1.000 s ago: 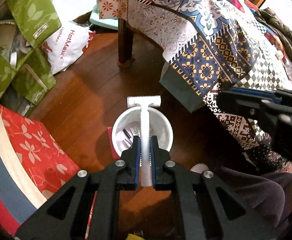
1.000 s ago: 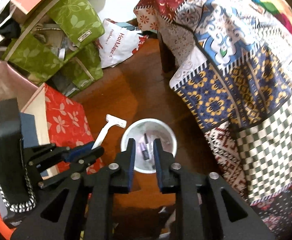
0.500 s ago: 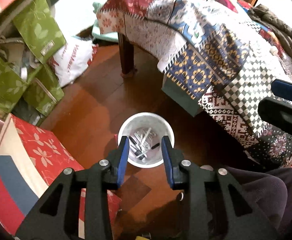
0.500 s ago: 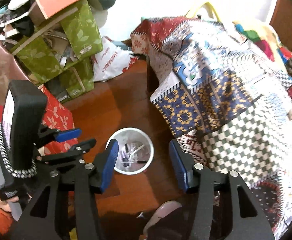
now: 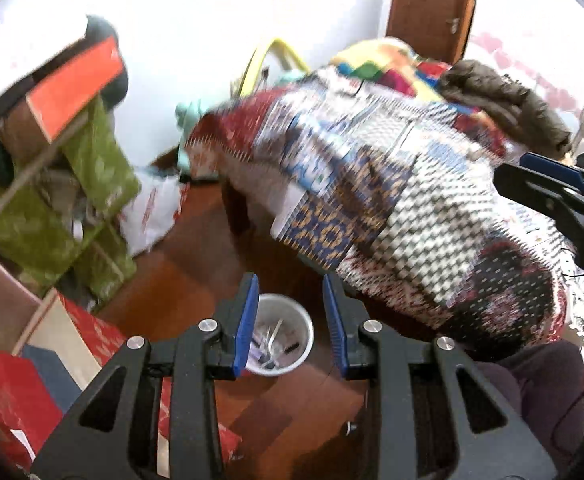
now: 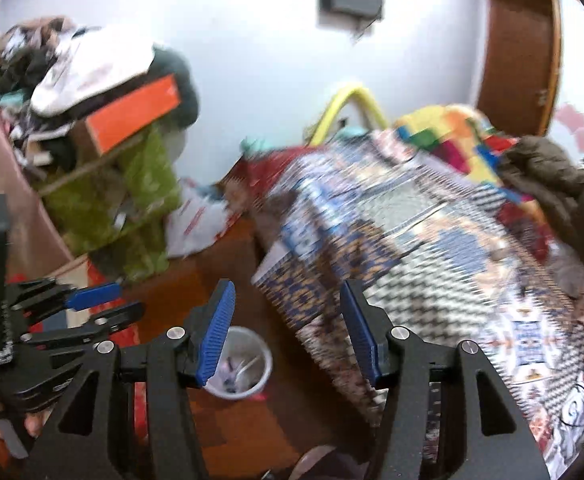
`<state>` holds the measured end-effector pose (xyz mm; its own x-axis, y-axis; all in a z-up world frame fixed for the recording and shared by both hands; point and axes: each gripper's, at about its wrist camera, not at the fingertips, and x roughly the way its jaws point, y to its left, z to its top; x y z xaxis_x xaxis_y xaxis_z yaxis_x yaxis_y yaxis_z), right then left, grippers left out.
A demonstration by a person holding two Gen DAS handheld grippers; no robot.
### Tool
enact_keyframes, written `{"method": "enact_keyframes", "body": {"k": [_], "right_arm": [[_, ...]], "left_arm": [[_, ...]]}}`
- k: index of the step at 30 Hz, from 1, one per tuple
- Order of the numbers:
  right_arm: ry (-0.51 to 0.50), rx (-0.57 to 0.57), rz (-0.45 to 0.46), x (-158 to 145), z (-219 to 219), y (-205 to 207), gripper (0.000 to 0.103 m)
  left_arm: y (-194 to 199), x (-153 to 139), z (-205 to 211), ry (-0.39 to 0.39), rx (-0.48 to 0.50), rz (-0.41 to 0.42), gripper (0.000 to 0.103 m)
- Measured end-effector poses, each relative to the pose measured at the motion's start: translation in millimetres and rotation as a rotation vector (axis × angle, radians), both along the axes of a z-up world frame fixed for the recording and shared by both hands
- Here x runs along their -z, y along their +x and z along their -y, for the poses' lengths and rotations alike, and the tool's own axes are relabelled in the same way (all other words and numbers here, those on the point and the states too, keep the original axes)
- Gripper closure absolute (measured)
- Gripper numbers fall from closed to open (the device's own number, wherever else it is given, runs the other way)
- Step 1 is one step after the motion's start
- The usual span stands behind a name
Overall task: Collect trash
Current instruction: 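Move both open tools back to the items on the quilt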
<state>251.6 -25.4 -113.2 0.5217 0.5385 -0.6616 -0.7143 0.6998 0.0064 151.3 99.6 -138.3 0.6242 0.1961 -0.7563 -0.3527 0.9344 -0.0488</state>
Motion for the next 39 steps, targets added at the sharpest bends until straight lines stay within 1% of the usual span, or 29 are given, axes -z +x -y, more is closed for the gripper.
{"method": "enact_keyframes", "body": {"k": [5, 8, 12, 14, 18, 20, 22, 24, 26, 27, 28, 29, 32, 36, 39], "right_arm": [[0.066, 0.068, 0.049, -28, 43, 5, 0.052], [0.118, 0.133, 0.078, -46, 74, 10, 0.052], [0.185, 0.202, 0.057, -61, 112, 26, 0.052], [0.188, 0.256, 0.059, -64, 131, 38, 0.052], [0.164, 0.324, 0.077, -67, 162, 60, 0.052], [0.146, 0.364, 0.108, -68, 176, 70, 0.052], [0.126, 0.400, 0.151, -69, 192, 77, 0.052], [0.090, 0.447, 0.193, -68, 205, 88, 0.052], [0.081, 0.467, 0.197, -67, 220, 100, 0.045], [0.084, 0.472, 0.189, -65, 226, 105, 0.035], [0.093, 0.476, 0.181, -63, 232, 110, 0.026], [0.110, 0.480, 0.174, -60, 240, 118, 0.024], [0.110, 0.488, 0.167, -51, 252, 132, 0.023], [0.061, 0.494, 0.144, -28, 254, 162, 0.023], [0.045, 0.488, 0.116, -8, 253, 186, 0.023]], "left_arm": [[2, -36, 33, 0.015, 0.054, 0.090, 0.071], [9, -56, 55, 0.023, 0.090, 0.139, 0.071], [26, -77, 81, 0.035, 0.140, 0.188, 0.070], [38, -86, 96, 0.047, 0.167, 0.206, 0.070], [68, -97, 121, 0.058, 0.219, 0.230, 0.070], [82, -99, 131, 0.052, 0.237, 0.237, 0.068], [100, -101, 140, 0.051, 0.248, 0.240, 0.063], [121, -100, 150, 0.046, 0.259, 0.241, 0.050], [138, -98, 159, 0.043, 0.270, 0.240, 0.044], [147, -97, 162, 0.043, 0.275, 0.238, 0.042], [158, -95, 167, 0.043, 0.286, 0.234, 0.042], [166, -92, 172, 0.043, 0.296, 0.231, 0.042], [197, -84, 185, 0.044, 0.324, 0.219, 0.042], [237, -70, 196, 0.022, 0.354, 0.205, 0.042], [267, -57, 201, 0.003, 0.369, 0.203, 0.042]]}}
